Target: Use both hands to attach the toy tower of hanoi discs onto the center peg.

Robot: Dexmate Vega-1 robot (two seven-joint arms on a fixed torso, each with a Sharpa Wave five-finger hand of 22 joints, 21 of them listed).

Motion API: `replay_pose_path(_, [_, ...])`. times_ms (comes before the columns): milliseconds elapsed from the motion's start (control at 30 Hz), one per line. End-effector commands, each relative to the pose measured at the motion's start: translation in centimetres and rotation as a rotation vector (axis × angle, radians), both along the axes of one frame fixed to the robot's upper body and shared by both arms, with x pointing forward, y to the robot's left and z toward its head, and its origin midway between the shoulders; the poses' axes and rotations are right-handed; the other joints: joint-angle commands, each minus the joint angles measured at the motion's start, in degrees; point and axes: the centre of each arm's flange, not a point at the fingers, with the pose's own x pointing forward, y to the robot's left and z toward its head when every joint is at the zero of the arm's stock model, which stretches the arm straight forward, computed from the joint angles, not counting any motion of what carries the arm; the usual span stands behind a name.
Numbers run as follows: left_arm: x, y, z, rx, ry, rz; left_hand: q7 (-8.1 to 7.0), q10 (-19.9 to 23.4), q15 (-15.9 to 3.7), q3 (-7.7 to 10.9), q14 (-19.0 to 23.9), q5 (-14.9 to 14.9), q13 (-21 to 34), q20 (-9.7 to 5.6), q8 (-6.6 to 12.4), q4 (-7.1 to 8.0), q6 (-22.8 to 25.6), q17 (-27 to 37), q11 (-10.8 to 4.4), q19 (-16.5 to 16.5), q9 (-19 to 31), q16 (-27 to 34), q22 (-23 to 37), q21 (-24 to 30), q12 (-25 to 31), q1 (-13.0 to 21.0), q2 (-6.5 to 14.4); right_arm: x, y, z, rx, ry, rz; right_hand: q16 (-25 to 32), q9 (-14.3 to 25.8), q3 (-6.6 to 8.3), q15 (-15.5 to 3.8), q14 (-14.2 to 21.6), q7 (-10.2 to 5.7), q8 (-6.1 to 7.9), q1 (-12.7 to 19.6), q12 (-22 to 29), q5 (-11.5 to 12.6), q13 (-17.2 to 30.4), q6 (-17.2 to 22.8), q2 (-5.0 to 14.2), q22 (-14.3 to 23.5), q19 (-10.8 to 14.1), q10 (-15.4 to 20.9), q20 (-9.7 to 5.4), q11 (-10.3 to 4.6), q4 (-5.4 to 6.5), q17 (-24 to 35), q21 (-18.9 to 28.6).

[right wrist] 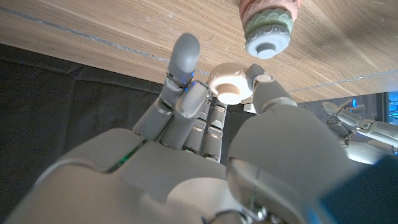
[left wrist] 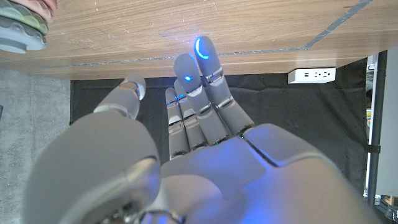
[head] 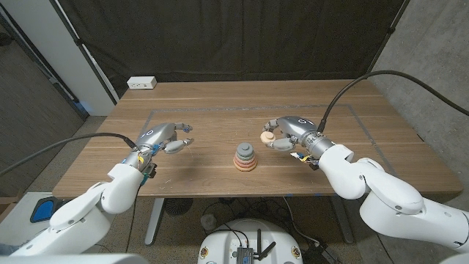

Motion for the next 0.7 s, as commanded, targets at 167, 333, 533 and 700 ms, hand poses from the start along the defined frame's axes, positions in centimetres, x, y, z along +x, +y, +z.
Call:
replay_pose_path(167, [0.3, -1.3, -0.4, -0.034, -0.032, 0.02, -0.22, 0.41, -3.61, 0.65, 0.7, 0.26, 0.18, -6.0, -0.01, 0.1, 0.29, 0.07, -0.03, 0.33, 0.21, 0.51, 0.08, 0.3, 0.04, -0.22, -0.47, 0.9, 1.4, 1.1, -0.061, -0.013, 0.092, 0.51, 0.22, 0.65, 0.16, 0.05, -0.4, 0.4, 5.29, 0.21, 0.47, 0.32, 0.74, 4.7, 0.25, 0.7, 3.23, 0.06, -3.14, 0.13, 0.08, 0.38])
replay_pose_path(333, [0.6, -0.9, 0.1, -0.017, -0.013, 0.008, -0.23, 0.39, -3.6, 0.7, 0.52, 0.25, 0.17, -5.98, -0.01, 0.1, 0.33, -0.13, -0.04, 0.34, 0.22, 0.36, 0.09, 0.33, 0.04, -0.24, -0.5, 0.7, 2.6, 1.8, -0.073, -0.042, 0.099, 0.51, 0.21, 0.66, 0.15, 0.02, -0.35, 0.37, 5.34, 0.18, 0.47, 0.43, 0.78, 4.67, 0.36, 0.78, 3.22, 0.06, -3.14, 0.16, 0.09, 0.46])
replay_pose_path(533, [0.7, -0.6, 0.0, -0.026, 0.001, -0.001, -0.22, 0.38, -3.6, 0.8, 0.57, 0.23, 0.18, -6.01, -0.1, 0.1, 0.19, -0.15, -0.07, 0.27, 0.23, 0.45, 0.09, 0.35, 0.04, -0.25, -0.51, 1.0, 3.9, 2.3, -0.108, -0.055, 0.096, 0.5, 0.24, 0.66, 0.15, -0.02, -0.48, 0.34, 5.37, 0.15, 0.46, 0.5, 0.8, 4.64, 0.33, 0.7, 3.3, 0.07, -3.17, 0.21, 0.08, 0.39])
replay_pose_path(700, [0.6, -0.2, 0.1, -0.005, -0.009, 0.046, -0.18, 0.19, -3.6, 0.87, 0.54, 0.23, 0.13, -6.0, -0.14, 0.09, 0.09, -0.16, -0.07, 0.2, 0.23, 0.48, 0.1, 0.36, -0.06, -0.24, -0.53, 1.8, 4.8, 2.2, -0.11, -0.04, 0.111, 0.49, 0.23, 0.65, 0.15, -0.04, -0.42, 0.27, 5.38, 0.02, 0.45, 0.57, 0.72, 4.61, 0.31, 0.64, 3.03, 0.07, -3.21, 0.24, 0.08, 0.36])
